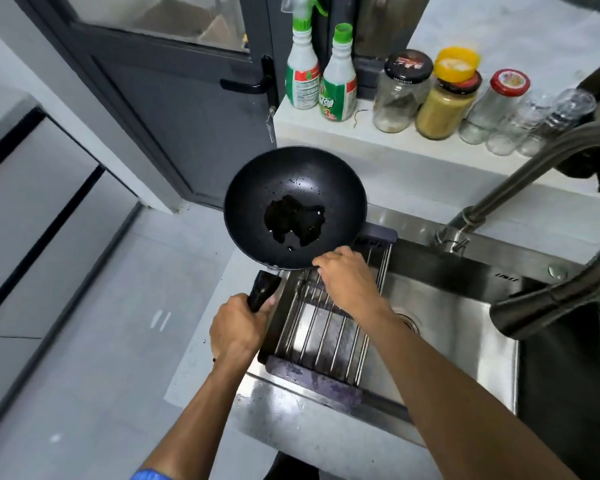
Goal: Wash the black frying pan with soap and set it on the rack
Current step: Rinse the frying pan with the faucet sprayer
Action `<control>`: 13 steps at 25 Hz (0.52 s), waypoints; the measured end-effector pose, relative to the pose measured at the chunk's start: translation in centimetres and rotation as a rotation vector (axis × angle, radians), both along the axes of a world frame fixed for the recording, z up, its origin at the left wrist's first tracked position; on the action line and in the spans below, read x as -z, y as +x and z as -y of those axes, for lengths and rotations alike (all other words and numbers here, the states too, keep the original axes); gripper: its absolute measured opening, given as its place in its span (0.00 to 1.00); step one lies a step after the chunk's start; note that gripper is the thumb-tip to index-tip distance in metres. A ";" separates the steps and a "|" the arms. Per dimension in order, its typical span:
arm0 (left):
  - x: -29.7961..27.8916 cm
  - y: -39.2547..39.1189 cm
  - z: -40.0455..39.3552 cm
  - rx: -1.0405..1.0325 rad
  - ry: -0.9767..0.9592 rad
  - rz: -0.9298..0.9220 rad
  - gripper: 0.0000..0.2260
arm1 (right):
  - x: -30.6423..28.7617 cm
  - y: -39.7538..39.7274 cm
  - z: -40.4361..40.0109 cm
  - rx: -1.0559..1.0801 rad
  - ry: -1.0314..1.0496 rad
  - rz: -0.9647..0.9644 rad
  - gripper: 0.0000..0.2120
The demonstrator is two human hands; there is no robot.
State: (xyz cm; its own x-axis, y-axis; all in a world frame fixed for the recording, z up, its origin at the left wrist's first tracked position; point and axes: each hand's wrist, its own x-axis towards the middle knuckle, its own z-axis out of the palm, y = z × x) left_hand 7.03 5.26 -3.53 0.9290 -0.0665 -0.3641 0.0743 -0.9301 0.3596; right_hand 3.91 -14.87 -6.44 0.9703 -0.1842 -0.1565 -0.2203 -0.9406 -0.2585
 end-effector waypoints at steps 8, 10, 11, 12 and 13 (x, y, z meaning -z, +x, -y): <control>-4.1 -9.4 -5.0 0.163 0.105 -0.006 0.18 | -1.1 -13.5 -2.9 -0.059 0.060 0.151 0.05; -4.8 -12.5 -5.6 0.220 0.140 -0.016 0.18 | -1.4 -17.6 -3.3 -0.055 0.060 0.145 0.03; -5.1 -14.0 -5.6 0.243 0.147 -0.017 0.18 | -1.4 -19.6 -3.4 -0.052 0.061 0.130 0.02; -5.3 -15.3 -5.6 0.262 0.145 -0.017 0.17 | -1.3 -21.4 -3.4 -0.047 0.052 0.116 0.03; -5.5 -16.7 -5.3 0.274 0.140 -0.015 0.17 | -1.3 -23.2 -3.3 -0.038 0.043 0.110 0.05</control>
State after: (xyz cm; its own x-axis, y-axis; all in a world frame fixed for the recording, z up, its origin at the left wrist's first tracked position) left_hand -9.64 10.57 1.96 0.8775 -0.2623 -0.4014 -0.1821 -0.9567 0.2270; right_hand -19.28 -11.52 -5.09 0.9882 -0.1422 -0.0561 -0.1527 -0.9353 -0.3193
